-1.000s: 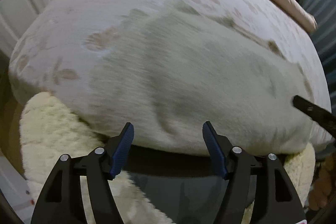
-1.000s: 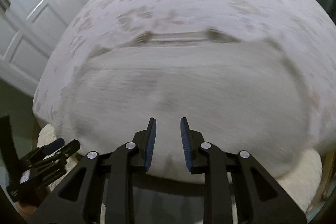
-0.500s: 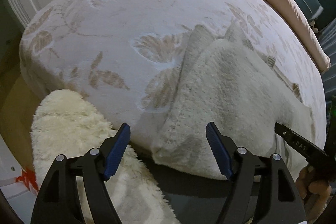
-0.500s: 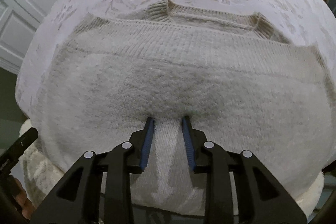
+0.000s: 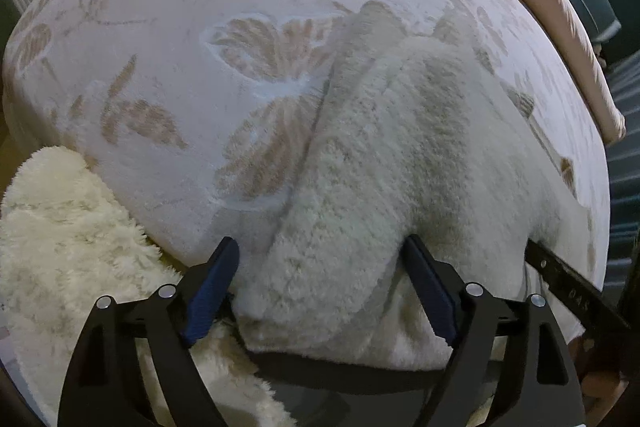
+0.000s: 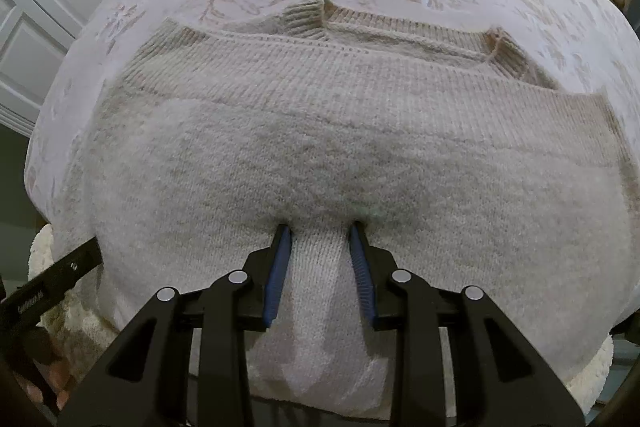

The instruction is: Fold small clothes

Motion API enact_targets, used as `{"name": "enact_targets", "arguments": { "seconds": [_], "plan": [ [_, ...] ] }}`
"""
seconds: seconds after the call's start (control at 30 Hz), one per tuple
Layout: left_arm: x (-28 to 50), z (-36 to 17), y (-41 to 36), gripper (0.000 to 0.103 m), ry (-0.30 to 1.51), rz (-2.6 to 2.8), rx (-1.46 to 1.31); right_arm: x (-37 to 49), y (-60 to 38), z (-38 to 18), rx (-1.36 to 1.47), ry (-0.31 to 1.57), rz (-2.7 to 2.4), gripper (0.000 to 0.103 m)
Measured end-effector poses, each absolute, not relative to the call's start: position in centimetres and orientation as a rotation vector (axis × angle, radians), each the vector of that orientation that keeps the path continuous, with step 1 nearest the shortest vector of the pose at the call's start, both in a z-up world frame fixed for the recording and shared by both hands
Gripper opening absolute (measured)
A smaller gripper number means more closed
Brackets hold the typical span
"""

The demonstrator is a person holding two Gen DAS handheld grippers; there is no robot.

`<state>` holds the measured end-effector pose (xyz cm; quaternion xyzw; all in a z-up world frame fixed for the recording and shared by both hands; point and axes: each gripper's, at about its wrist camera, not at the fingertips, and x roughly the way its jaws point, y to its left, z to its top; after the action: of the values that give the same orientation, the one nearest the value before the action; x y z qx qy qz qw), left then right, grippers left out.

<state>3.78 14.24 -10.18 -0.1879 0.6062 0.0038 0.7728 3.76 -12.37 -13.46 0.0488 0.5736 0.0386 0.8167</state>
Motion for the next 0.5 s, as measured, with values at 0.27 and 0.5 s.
{"name": "enact_targets", "arguments": {
  "seconds": [0.27,0.5],
  "plan": [
    [4.4,-7.2,12.6,0.017,1.265,-0.150,-0.397,2.4,-13.6,-12.4,0.196,1.176,0.119,0.036],
    [2.7,2.3,5.4,0.014,1.090,-0.387,-0.324,-2.5,-19.8,-9.8,0.353,1.072,0.073,0.048]
  ]
}}
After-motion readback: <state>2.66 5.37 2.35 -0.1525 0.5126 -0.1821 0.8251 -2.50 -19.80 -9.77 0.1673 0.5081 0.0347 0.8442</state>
